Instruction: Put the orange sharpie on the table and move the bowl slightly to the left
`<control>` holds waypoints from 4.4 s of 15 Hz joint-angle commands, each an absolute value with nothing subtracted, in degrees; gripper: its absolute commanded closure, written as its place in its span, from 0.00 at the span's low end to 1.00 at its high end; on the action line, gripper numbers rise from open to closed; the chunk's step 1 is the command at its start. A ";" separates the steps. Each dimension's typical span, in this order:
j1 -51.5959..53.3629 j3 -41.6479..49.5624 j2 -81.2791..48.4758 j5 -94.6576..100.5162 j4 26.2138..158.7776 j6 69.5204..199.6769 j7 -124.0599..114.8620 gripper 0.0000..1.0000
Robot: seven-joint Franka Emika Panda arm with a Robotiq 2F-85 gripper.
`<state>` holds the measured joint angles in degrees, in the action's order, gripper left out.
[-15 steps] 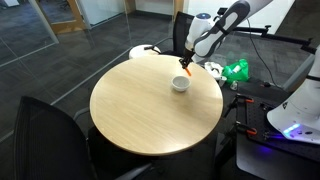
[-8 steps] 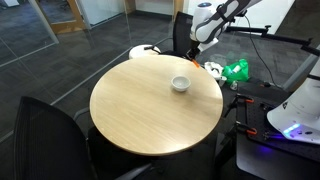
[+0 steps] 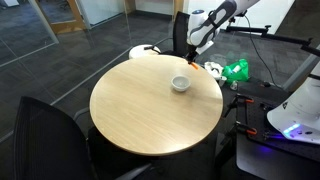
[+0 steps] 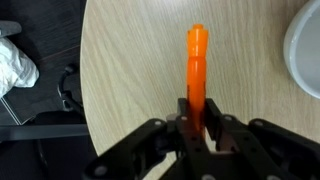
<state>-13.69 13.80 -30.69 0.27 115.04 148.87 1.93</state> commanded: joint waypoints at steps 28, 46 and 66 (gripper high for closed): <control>-15.33 9.78 -44.54 -2.79 99.95 143.19 -1.71 0.00; -7.68 6.85 -24.49 -3.40 120.71 151.60 -4.41 0.00; 0.42 7.40 -24.60 -4.01 125.04 154.93 -19.58 0.00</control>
